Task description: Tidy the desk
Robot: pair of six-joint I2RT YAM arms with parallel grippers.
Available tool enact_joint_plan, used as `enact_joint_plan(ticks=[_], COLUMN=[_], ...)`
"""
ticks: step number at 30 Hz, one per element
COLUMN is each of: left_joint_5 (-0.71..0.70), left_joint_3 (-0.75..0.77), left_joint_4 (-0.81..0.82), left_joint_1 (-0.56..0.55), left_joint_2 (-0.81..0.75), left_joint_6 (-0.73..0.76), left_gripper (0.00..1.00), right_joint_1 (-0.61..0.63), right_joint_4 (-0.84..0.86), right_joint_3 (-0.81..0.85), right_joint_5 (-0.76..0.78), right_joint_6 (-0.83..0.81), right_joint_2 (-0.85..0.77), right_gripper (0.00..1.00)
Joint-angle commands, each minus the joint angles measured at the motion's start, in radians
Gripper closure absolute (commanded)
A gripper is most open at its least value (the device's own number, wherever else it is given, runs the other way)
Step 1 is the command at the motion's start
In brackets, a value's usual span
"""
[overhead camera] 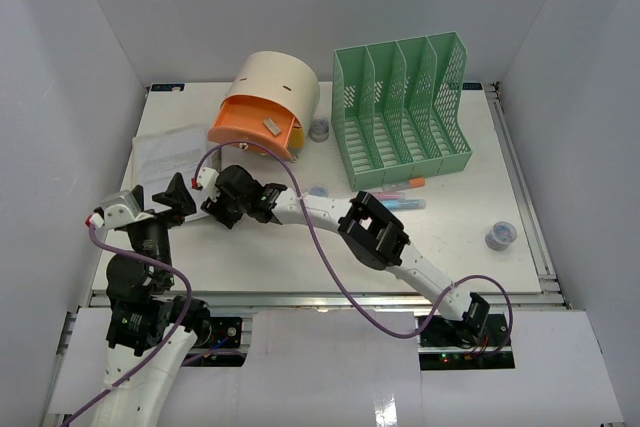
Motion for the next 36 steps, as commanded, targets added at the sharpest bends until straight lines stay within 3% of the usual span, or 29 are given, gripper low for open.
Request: enact_joint_plan(ticks=[1, 6, 11, 15, 19, 26, 30, 36], left_joint_5=[0.022, 0.023, 0.023, 0.029, 0.032, 0.038, 0.042, 0.059], left_joint_3=[-0.003, -0.005, -0.005, -0.004, -0.004, -0.004, -0.004, -0.004], left_joint_4=[0.003, 0.002, 0.002, 0.001, -0.002, -0.008, -0.012, -0.012], left_joint_1=[0.009, 0.012, 0.011, 0.011, 0.011, 0.012, 0.012, 0.012], left_joint_2=[0.02, 0.022, 0.022, 0.021, 0.015, 0.003, 0.002, 0.011], left_joint_6=[0.008, 0.01, 0.011, 0.011, 0.009, 0.003, 0.001, -0.001], left_gripper=[0.05, 0.05, 0.05, 0.05, 0.05, 0.05, 0.05, 0.05], right_joint_1=[0.001, 0.001, 0.002, 0.001, -0.003, -0.019, -0.03, -0.122], right_joint_4=[0.066, 0.066, 0.065, 0.062, 0.04, -0.316, -0.424, -0.457], right_joint_3=[0.054, 0.034, -0.046, -0.168, -0.354, -0.41, -0.387, -0.253], right_joint_5=[0.014, 0.005, -0.008, -0.062, -0.242, -0.549, -0.554, -0.504], right_joint_6=[-0.003, -0.013, -0.033, -0.091, -0.224, -0.493, -0.555, -0.487], right_joint_2=[0.029, 0.031, -0.028, -0.141, -0.329, -0.56, -0.647, -0.722], right_gripper=[0.48, 0.7, 0.79, 0.82, 0.85, 0.89, 0.9, 0.9])
